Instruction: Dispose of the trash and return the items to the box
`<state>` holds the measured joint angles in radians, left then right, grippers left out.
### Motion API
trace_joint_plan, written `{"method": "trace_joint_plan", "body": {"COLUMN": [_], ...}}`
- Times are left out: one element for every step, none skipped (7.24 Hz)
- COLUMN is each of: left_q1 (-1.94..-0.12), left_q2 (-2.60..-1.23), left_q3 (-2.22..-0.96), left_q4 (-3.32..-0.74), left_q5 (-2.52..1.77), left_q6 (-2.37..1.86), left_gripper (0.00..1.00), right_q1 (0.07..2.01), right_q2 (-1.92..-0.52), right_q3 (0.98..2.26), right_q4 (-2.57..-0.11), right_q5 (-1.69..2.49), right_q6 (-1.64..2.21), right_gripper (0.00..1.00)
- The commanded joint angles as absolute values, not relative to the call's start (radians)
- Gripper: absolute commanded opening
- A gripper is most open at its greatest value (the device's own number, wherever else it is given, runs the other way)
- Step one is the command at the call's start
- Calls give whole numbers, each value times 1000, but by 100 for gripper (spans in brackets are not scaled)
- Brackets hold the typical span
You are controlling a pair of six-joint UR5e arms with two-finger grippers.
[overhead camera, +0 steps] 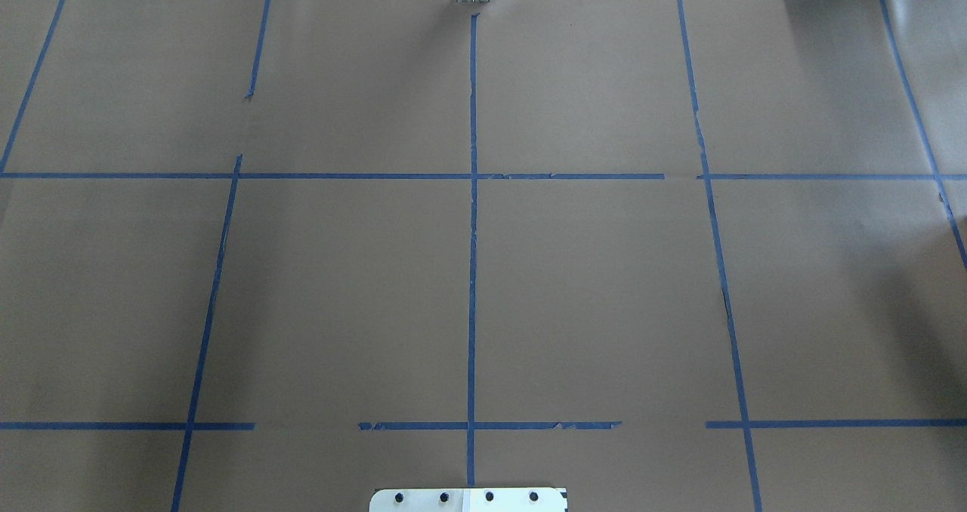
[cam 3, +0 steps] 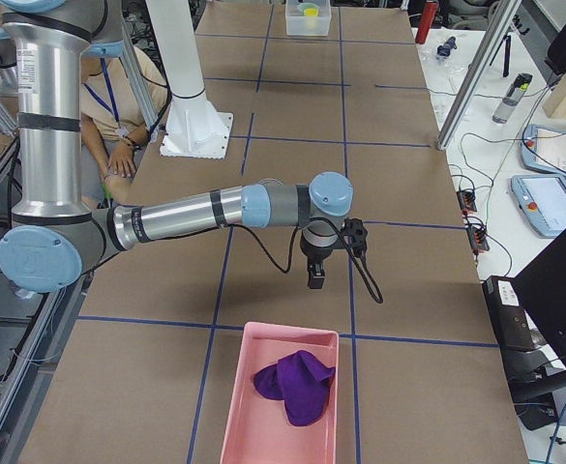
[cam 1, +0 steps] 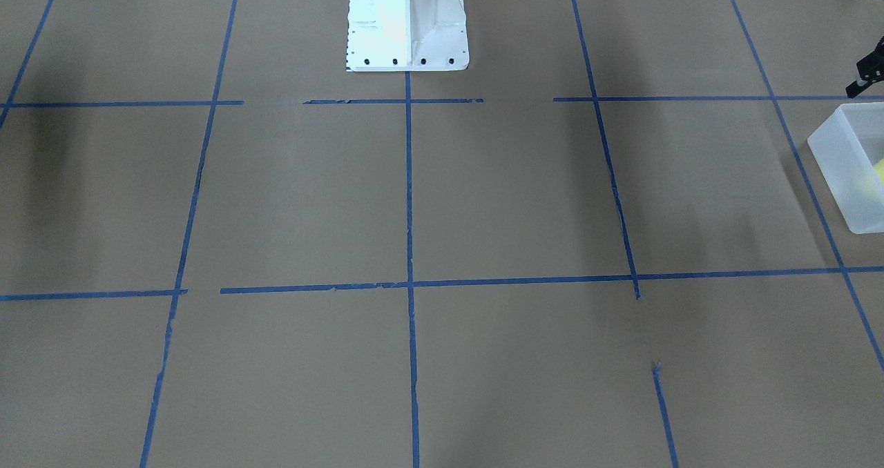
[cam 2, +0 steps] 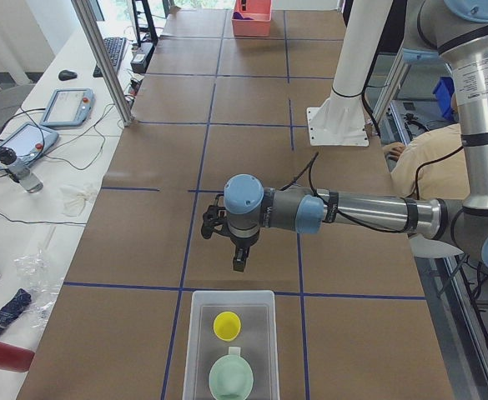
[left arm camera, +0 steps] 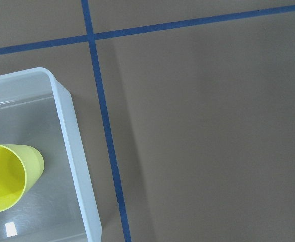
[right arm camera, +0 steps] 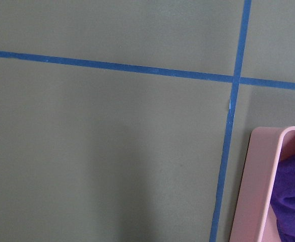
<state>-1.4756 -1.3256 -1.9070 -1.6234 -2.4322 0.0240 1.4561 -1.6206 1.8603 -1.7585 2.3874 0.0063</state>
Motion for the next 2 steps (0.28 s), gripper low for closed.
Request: {"method": "trace_joint_plan", "body": {"left_q1": [-1476,-1476], "left_q2": [-1339,-1335], "left_q3": [-1914,-1911], "left_q4": [-1614,-1614], "left_q5": [-2431,-2431], "left_q6": [26,26], "left_gripper": [100,100], "right_q1": [1456,1456], "right_q2": [-1620,-1620], "right_q3": [1862,1862], "right_q4": [-1759,-1759], "right_q5": [2387,2387], "right_q6": [6,6], "right_gripper": [100,100]}}
